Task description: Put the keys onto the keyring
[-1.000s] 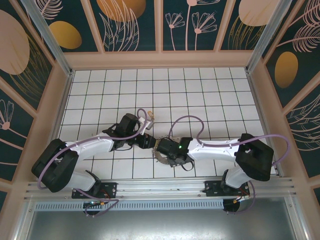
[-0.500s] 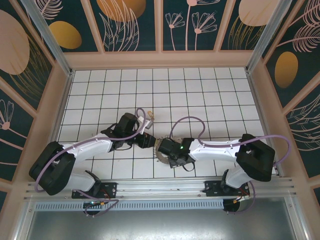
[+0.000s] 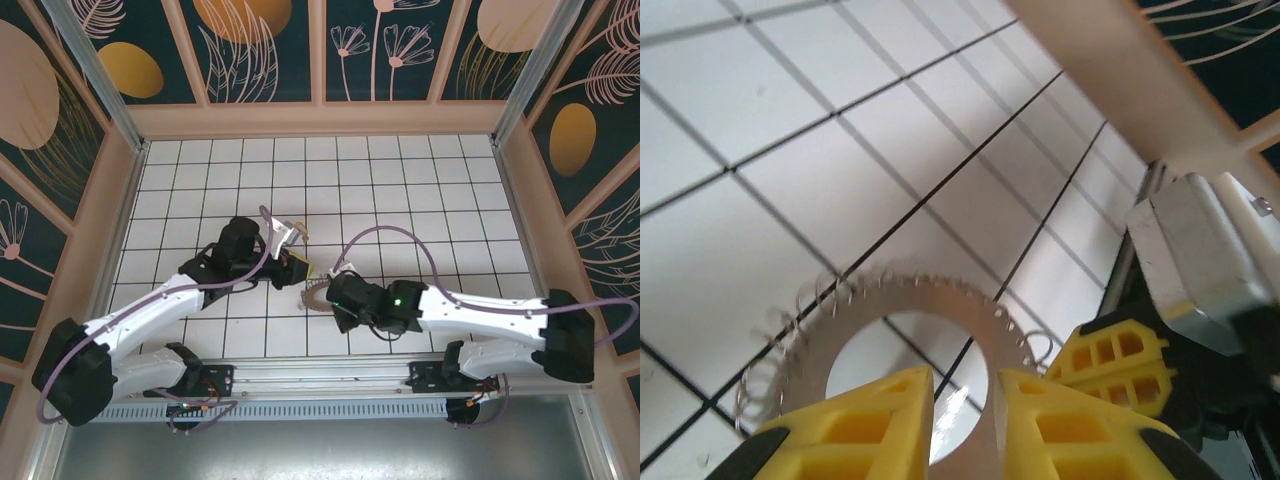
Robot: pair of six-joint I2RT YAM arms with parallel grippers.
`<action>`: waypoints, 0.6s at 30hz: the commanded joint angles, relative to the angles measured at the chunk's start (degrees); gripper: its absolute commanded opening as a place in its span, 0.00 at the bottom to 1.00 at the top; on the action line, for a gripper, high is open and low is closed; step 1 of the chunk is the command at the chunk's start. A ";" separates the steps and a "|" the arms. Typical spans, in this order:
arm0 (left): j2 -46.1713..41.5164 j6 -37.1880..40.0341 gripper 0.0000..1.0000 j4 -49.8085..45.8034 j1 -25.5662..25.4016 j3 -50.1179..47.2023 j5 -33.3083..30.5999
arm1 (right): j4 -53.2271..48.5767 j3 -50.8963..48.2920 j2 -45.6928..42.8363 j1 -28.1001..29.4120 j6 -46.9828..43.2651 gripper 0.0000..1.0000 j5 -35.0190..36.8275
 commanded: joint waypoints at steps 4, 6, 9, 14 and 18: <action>-4.86 4.68 0.21 -2.59 -0.28 4.54 4.26 | 21.75 -1.41 -12.72 1.63 -20.14 0.00 1.00; -5.57 4.64 0.21 -2.37 -0.29 5.17 5.08 | 27.48 -2.55 -15.73 1.44 -25.01 0.00 0.20; -6.56 4.62 0.20 -2.13 -0.27 5.81 6.43 | 34.44 -3.77 -19.02 -0.46 -30.42 0.00 -3.94; -8.16 3.70 0.20 1.05 -0.29 6.45 12.00 | 41.68 -5.16 -21.12 -7.15 -32.99 0.00 -15.20; -10.09 2.65 0.23 5.61 -0.29 6.09 16.58 | 48.59 -7.03 -22.07 -12.77 -31.91 0.00 -23.31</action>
